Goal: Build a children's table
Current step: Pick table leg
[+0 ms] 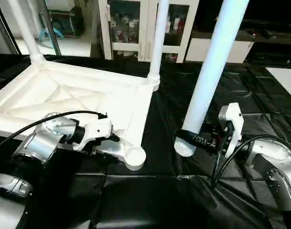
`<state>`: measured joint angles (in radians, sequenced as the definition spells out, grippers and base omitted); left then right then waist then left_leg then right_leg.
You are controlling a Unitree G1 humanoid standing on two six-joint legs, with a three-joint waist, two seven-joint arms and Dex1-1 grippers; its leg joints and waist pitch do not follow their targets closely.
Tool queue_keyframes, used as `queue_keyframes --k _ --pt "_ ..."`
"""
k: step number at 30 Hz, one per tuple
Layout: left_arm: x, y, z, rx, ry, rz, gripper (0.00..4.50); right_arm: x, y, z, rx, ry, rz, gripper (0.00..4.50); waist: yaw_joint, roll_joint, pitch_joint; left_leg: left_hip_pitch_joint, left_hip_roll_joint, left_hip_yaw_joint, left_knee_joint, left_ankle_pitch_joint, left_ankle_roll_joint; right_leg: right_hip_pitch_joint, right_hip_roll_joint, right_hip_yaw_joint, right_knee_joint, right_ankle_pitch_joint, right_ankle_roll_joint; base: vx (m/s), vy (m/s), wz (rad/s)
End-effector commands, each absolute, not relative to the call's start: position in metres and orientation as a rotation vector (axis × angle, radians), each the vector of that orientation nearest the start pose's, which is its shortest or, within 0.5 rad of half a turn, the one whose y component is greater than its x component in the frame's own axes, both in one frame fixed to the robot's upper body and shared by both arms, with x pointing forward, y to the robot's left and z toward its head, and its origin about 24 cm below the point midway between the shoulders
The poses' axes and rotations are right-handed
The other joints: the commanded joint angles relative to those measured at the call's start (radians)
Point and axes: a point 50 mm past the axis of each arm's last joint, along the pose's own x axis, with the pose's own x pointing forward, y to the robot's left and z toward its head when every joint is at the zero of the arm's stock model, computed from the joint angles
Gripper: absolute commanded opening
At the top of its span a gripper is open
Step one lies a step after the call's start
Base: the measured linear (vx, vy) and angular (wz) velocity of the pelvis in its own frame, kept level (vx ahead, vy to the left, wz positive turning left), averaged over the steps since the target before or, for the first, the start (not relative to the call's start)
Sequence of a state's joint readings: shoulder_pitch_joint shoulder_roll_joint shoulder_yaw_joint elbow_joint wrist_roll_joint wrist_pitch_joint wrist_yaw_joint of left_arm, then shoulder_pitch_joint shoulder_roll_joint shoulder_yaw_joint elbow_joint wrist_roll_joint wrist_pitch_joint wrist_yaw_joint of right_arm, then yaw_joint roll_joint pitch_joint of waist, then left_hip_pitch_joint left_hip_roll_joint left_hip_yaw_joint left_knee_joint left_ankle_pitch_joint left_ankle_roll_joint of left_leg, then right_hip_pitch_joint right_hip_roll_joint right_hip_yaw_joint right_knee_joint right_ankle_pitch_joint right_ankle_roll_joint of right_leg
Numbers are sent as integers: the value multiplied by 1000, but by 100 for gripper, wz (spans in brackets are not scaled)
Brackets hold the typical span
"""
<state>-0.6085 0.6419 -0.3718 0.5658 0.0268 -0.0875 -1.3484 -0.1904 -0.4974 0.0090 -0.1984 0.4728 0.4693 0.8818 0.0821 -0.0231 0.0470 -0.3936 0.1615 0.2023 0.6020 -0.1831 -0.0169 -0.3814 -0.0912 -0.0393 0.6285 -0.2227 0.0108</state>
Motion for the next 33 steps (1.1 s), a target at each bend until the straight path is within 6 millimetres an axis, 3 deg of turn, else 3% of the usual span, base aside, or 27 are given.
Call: queue_keyframes --k 1,6,11,20,25,27,30,33 --pt "312 197 79 749 538 -1423 308 257 -168 118 -37 108 1037 185 1 14 -64 42 73 -31 -78 -167 9 24 -65 34 -54 47 -265 0 0 0" --pt "310 203 79 771 593 -1436 262 256 -169 116 -48 112 1042 185 3 14 -58 48 75 -32 -88 -272 -51 19 -68 39 -65 -79 -240 0 0 0" --pt "311 206 80 810 616 -1430 222 255 -169 115 -50 113 1046 185 5 15 -56 49 76 -35 -92 -309 -75 16 -70 41 -70 -126 -225 0 0 0" --pt "317 207 74 894 575 -1385 158 254 -168 115 -54 111 1052 185 5 16 -62 45 75 -34 -86 -251 -53 21 -70 39 -61 -25 -238 0 0 0" --pt "317 211 72 903 604 -1392 125 254 -169 115 -56 110 1052 185 6 17 -58 49 76 -34 -90 -298 -64 16 -70 40 -68 -82 -238 0 0 0" --pt "316 211 72 885 611 -1402 98 254 -169 115 -56 109 1049 185 5 19 -55 48 77 -37 -93 -331 -79 16 -73 41 -72 -137 -228 0 0 0" --pt "314 206 72 792 598 -1412 82 254 -169 115 -50 106 1045 185 4 18 -55 50 77 -38 -95 -339 -87 14 -72 41 -73 -149 -222 0 0 0" --pt "310 197 71 688 580 -1409 53 255 -167 114 -40 101 1030 185 5 21 -59 50 77 -36 -93 -316 -87 16 -71 41 -66 -93 -237 0 0 0"
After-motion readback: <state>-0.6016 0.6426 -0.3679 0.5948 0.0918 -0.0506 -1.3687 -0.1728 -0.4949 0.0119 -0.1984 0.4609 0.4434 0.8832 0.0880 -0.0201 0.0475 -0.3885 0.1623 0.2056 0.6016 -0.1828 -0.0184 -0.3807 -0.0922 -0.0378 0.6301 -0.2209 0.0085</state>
